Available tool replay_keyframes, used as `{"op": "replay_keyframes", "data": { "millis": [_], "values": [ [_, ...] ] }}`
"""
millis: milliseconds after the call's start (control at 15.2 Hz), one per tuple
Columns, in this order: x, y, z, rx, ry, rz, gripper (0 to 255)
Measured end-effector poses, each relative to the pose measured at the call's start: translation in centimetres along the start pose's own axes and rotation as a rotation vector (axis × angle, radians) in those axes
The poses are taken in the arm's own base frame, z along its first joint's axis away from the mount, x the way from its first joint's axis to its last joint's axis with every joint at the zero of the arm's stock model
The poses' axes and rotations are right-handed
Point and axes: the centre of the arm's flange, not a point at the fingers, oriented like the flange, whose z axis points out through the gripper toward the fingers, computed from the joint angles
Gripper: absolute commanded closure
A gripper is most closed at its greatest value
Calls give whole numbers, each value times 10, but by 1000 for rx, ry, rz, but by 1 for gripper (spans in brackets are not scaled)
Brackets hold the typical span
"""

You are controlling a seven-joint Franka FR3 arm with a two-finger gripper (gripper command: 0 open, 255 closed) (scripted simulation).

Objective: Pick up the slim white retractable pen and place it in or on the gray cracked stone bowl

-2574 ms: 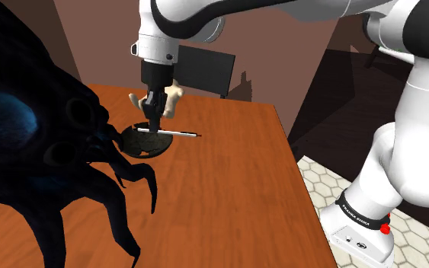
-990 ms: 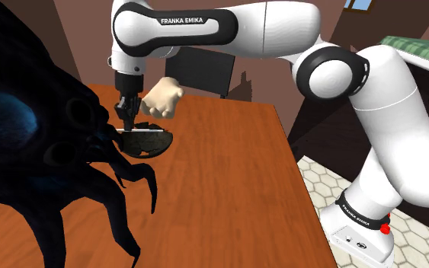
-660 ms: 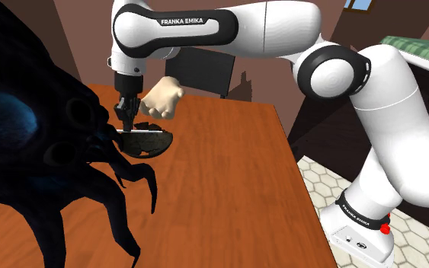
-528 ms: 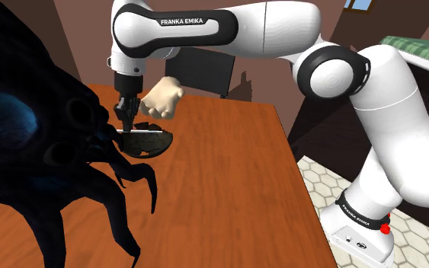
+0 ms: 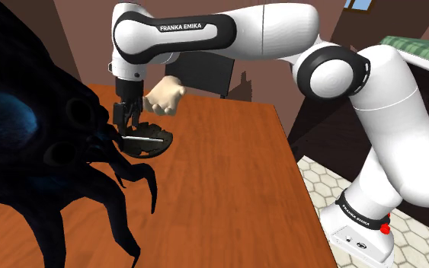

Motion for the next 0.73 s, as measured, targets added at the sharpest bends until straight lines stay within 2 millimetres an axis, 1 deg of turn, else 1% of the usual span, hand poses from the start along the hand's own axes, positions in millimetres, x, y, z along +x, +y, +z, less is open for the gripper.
{"op": "replay_keyframes", "data": {
  "millis": [66, 264, 330, 462, 726],
  "values": [
    [1, 3, -7, -1, -2, 3, 0],
    [0, 6, -40, -2, -4, 6, 0],
    [0, 5, -45, -3, -4, 6, 0],
    [-1, 6, -50, -2, -5, 6, 0],
    [-1, 6, -51, -2, -5, 6, 0]
  ]
}}
